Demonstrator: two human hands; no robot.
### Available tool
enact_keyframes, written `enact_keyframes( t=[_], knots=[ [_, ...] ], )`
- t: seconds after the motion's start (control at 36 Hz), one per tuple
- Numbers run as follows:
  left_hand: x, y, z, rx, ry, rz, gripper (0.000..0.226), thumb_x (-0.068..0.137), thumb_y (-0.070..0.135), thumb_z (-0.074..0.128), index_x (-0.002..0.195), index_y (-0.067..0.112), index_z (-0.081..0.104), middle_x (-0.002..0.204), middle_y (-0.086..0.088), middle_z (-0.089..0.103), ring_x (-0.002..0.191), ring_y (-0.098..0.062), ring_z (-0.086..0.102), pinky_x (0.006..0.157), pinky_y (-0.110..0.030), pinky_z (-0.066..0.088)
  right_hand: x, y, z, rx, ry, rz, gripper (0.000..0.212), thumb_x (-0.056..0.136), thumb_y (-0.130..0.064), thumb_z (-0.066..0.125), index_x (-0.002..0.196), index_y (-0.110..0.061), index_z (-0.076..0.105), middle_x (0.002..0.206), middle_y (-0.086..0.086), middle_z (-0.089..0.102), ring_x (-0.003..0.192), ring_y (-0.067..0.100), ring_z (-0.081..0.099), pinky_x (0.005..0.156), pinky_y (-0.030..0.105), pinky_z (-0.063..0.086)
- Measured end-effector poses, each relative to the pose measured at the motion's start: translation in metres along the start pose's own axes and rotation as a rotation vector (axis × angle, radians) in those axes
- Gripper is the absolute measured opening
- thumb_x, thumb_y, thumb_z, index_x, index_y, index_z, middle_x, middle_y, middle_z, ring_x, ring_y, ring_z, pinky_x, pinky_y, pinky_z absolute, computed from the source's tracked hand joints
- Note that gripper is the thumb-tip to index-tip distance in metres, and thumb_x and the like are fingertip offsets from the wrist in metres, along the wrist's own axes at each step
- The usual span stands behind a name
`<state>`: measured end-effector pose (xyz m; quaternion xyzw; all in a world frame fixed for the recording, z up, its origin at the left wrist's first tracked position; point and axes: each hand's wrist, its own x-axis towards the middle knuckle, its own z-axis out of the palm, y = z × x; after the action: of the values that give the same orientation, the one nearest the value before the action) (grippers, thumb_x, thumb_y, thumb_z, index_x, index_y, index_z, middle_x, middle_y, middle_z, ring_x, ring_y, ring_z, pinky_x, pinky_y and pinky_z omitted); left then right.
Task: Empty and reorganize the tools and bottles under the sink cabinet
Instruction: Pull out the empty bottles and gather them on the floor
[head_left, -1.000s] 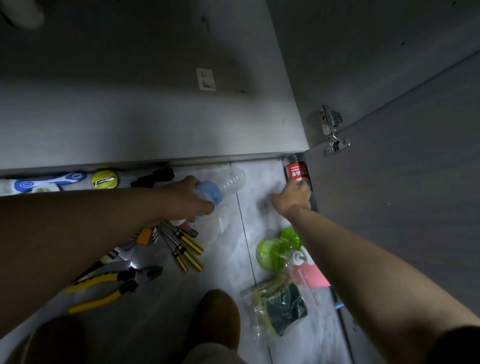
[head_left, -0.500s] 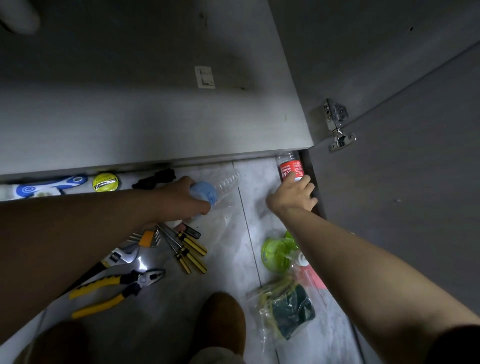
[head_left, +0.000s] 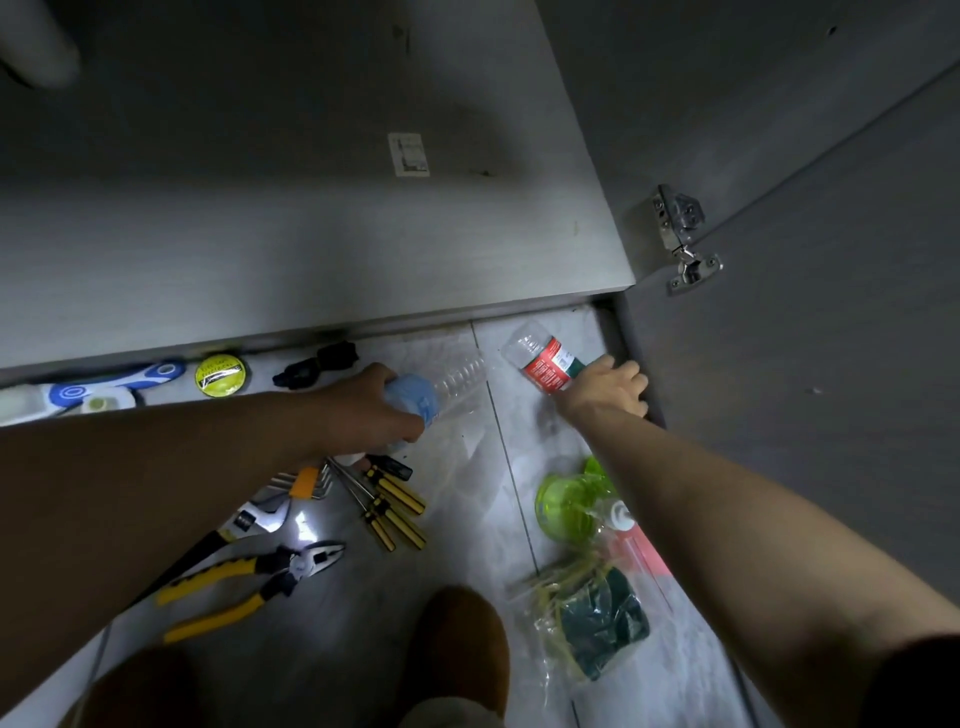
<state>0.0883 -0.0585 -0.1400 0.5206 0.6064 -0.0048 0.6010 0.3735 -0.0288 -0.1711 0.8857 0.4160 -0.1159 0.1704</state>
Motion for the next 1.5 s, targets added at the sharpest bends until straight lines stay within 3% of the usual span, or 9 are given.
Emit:
enact_keyframes(
  t=[0.22,0.33,0.53,0.72,0.89,1.0,1.14,1.36,1.5],
  knots=[
    [-0.005,0.003,-0.001,0.003,-0.027,-0.009,0.059,0.081,0.033,0.077,0.126,0.029,0.041,0.106,-0.002,0.062,0.082,-0.014,0.065,0.056,-0.024,0.052,-0.018,0.004,-0.004,-0.068,-0.074,-0.256,0.061,0.085,-0.030,0.072,0.133,-0.021,0.035,0.134,0.009,0.047,0.130,0.033,0.041,0.100,0.052,0.042],
    [-0.019,0.013,-0.012,0.065,-0.059,-0.011,0.075,0.058,0.047,0.073,0.125,0.027,0.045,0.108,-0.004,0.064,0.093,-0.018,0.066,0.074,-0.033,0.056,-0.032,0.002,-0.018,-0.053,-0.061,-0.357,0.063,0.082,-0.037,0.073,0.132,-0.020,0.040,0.130,0.011,0.042,0.122,0.037,0.046,0.096,0.049,0.045],
    [-0.060,0.056,-0.042,0.128,-0.204,0.052,0.042,0.073,0.026,0.073,0.110,0.008,0.064,0.097,-0.026,0.070,0.073,-0.025,0.064,0.061,-0.032,0.051,-0.068,0.004,-0.069,0.046,-0.064,-0.406,0.070,0.077,-0.060,0.070,0.131,-0.023,0.044,0.124,0.009,0.040,0.105,0.036,0.060,0.078,0.036,0.044],
    [-0.138,0.103,-0.045,0.246,-0.170,0.080,0.037,0.081,0.022,0.070,0.111,0.015,0.050,0.110,-0.040,0.064,0.076,-0.034,0.061,0.071,-0.046,0.044,-0.117,0.046,-0.134,0.241,-0.151,-0.347,0.079,0.081,-0.061,0.063,0.140,-0.013,0.041,0.136,0.016,0.046,0.120,0.035,0.056,0.097,0.038,0.049],
    [-0.215,0.141,-0.019,0.209,-0.084,0.145,0.038,0.085,0.015,0.068,0.119,0.008,0.052,0.093,-0.021,0.061,0.073,-0.032,0.058,0.057,-0.033,0.046,-0.174,0.118,-0.184,0.569,-0.146,-0.359,0.078,0.076,-0.040,0.078,0.133,-0.010,0.033,0.122,0.008,0.057,0.099,0.025,0.057,0.078,0.031,0.045],
    [-0.254,0.165,0.015,0.238,-0.078,0.179,0.041,0.077,0.026,0.069,0.114,0.015,0.056,0.098,-0.019,0.065,0.075,-0.029,0.060,0.069,-0.036,0.047,-0.207,0.178,-0.203,0.695,-0.091,-0.344,0.077,0.078,-0.041,0.077,0.129,-0.005,0.032,0.114,0.007,0.056,0.101,0.026,0.061,0.080,0.035,0.052],
    [-0.285,0.196,0.062,0.322,-0.075,0.227,0.045,0.068,0.033,0.074,0.109,0.027,0.058,0.108,-0.012,0.069,0.078,-0.023,0.070,0.067,-0.033,0.062,-0.250,0.260,-0.209,0.857,-0.148,-0.303,0.070,0.080,-0.043,0.075,0.123,-0.006,0.035,0.097,0.007,0.061,0.065,0.016,0.063,0.042,0.021,0.045],
    [-0.319,0.238,0.160,0.583,-0.140,0.280,0.040,0.071,0.025,0.073,0.109,0.021,0.061,0.101,-0.013,0.068,0.063,-0.023,0.068,0.060,-0.032,0.060,-0.304,0.407,-0.204,0.952,-0.392,-0.217,0.057,0.080,-0.049,0.075,0.116,-0.020,0.042,0.079,0.016,0.076,0.050,0.020,0.065,0.042,0.023,0.045],
    [-0.338,0.240,0.221,0.763,-0.239,0.293,0.044,0.073,0.028,0.072,0.113,0.015,0.060,0.114,-0.018,0.069,0.075,-0.029,0.071,0.076,-0.040,0.063,-0.331,0.480,-0.199,0.837,-0.453,-0.162,0.043,0.086,-0.048,0.068,0.115,-0.028,0.044,0.079,0.008,0.077,0.050,0.019,0.058,0.045,0.021,0.035]
  ],
)
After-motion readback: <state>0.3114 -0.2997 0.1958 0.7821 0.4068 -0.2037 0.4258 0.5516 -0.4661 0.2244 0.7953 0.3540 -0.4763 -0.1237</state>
